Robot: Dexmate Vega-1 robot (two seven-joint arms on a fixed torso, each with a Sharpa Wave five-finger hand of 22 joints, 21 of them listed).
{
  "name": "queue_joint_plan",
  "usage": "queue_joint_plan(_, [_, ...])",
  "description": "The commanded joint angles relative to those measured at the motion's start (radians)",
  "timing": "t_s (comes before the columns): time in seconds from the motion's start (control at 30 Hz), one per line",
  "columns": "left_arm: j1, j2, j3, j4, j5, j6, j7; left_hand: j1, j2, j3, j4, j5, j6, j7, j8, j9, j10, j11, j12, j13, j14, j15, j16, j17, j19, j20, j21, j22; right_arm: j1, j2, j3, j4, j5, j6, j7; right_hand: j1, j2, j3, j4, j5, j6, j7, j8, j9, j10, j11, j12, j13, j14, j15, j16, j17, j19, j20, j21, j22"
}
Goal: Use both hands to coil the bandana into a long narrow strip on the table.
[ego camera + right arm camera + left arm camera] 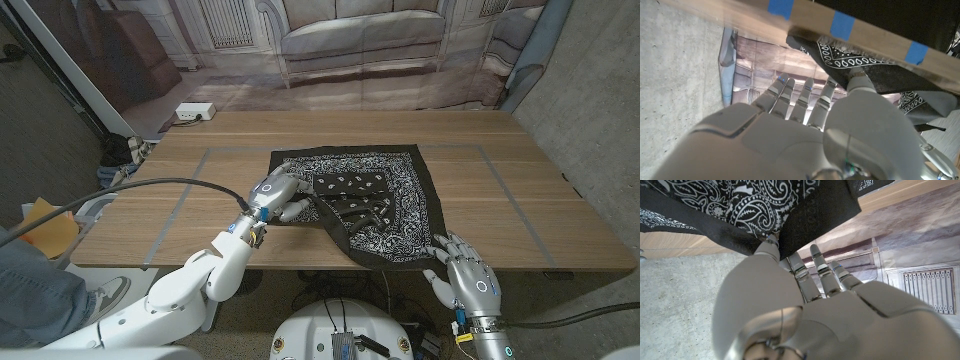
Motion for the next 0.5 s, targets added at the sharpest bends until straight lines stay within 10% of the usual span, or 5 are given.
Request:
queue_joint_plan(0.03, [0.002, -0.011, 0.004, 0.008, -0.019, 0.009, 0.008, 0.000, 0.006, 0.007, -0.001, -0.003, 0.004, 0.002, -0.002, 0.003, 0.008, -0.001, 0.000, 0.002, 0.003, -0.099, 0.000, 0.003, 0.003, 0.006, -0.006, 0.000, 0.002, -0.043, 0.028, -0.057, 0.022, -0.008, 0.011, 0.008, 0.021, 0.003, -0.008, -0.026, 0.107, -0.002, 0.028, 0.000, 0.060, -0.023, 0.018, -0.001, 0.068, -0.091, 0.006, 0.000, 0.006, -0.058, 0.002, 0.001])
queue_joint_plan(0.5, [0.000, 0.000, -0.004, -0.005, -0.028, 0.031, -0.001, -0.002, 0.003, 0.012, 0.000, -0.003, 0.010, 0.003, -0.001, 0.003, 0.014, -0.002, 0.002, 0.002, 0.008, -0.102, 0.001, 0.002, 0.007, 0.002, -0.005, 0.000, 0.013, -0.075, 0.035, -0.122, 0.051, -0.064, 0.106, 0.025, 0.030, 0.008, -0.019, -0.055, 0.238, -0.004, 0.058, -0.004, 0.135, -0.052, 0.032, -0.004, 0.136, -0.108, 0.002, -0.001, 0.020, -0.072, 0.004, 0.002])
